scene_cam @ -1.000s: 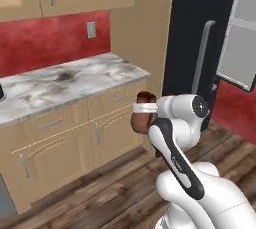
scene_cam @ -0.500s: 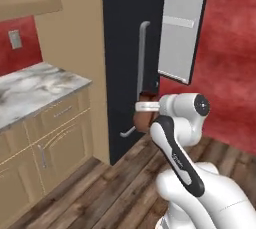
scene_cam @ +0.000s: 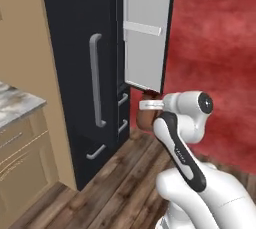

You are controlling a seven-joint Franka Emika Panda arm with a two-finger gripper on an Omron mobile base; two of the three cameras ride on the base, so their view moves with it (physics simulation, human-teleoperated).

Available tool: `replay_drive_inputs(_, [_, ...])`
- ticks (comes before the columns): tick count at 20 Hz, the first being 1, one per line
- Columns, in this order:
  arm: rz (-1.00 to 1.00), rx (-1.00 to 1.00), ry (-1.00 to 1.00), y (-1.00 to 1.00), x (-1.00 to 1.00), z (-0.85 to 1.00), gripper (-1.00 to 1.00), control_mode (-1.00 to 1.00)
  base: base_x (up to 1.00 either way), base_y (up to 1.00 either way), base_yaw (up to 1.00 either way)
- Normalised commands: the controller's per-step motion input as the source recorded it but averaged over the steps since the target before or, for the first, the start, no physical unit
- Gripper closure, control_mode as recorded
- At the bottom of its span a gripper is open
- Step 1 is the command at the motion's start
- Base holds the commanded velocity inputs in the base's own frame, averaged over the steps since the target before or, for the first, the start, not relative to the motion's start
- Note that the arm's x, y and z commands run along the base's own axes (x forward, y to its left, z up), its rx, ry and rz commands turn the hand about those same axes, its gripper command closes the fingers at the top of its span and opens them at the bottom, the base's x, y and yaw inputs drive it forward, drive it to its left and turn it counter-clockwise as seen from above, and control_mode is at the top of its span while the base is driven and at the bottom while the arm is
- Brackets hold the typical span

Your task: Move the boxed food and garlic from the top shelf to the second highest shelf to make space. Then, place the pitcher from the counter on the cleared top shelf.

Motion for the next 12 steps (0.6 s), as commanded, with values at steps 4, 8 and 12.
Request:
replay_drive_inputs(4, [0.0,0.0,0.0,0.0,0.0,0.0,1.0,1.0,0.54,-0.89,0.07])
replay_drive_inputs(8, [0.0,0.0,0.0,0.0,0.0,0.0,1.0,1.0,0.48,-0.7,0.28])
replay_drive_inputs(12, [0.0,0.0,0.0,0.0,0.0,0.0,1.0,1.0,0.54,-0.35,0.42])
